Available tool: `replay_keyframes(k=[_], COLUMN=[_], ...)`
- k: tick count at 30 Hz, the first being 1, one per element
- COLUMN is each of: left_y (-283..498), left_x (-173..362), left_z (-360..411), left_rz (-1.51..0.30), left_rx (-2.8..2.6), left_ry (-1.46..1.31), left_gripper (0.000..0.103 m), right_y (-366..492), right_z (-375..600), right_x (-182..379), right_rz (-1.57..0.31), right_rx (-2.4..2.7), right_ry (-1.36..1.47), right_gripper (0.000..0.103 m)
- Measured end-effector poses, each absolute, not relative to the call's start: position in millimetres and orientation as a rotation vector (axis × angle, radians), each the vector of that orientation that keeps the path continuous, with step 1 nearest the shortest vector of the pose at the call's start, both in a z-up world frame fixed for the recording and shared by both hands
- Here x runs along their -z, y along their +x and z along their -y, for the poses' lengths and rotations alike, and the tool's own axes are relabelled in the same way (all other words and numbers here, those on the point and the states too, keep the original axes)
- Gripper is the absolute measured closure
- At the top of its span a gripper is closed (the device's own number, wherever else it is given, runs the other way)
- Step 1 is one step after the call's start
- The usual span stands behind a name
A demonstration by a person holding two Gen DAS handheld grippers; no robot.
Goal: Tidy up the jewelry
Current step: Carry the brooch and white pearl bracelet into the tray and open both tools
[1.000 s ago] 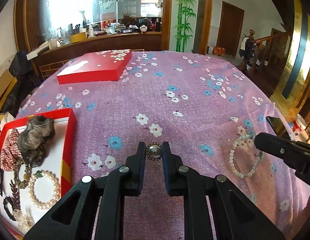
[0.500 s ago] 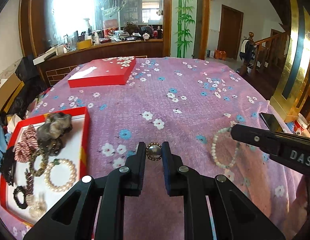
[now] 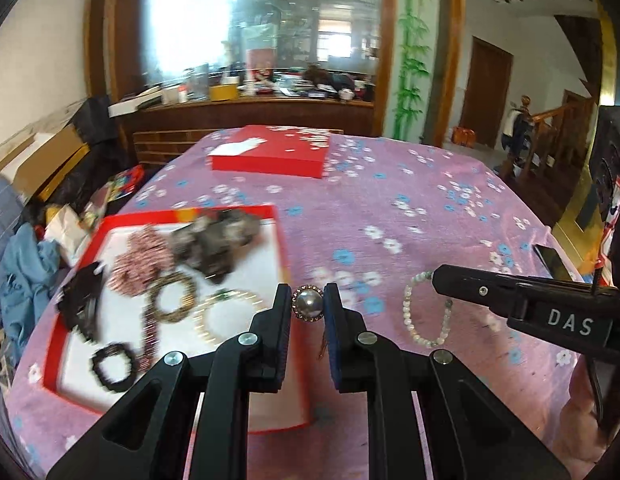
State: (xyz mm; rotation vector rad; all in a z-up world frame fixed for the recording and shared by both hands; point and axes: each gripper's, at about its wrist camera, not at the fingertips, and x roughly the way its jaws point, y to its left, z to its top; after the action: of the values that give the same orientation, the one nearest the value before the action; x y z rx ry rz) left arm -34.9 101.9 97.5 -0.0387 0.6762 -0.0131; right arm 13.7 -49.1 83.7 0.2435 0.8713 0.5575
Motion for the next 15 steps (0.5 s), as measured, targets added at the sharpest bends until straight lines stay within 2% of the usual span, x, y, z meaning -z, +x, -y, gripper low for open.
replay_keyframes(k=[8,15], left_y=[-47.8,-50.9], left_x=[-71.0,-47.6], left_z=[-165.2,-186.8], left_rz=[-0.730,-0.763], left_rx=[-0.082,-0.129], left_ry=[-0.110,-0.140], left_gripper=[0.088,0.088], right_y=[2.9,4.2], right_z=[-15.9,-47.1], right_x=[-81.2,-67.8], right_rz=[-0.906,-0.942], right_rx=[-0.677,-0.718], right_ry=[0.208,0.194], right_gripper=[0.096,0.096])
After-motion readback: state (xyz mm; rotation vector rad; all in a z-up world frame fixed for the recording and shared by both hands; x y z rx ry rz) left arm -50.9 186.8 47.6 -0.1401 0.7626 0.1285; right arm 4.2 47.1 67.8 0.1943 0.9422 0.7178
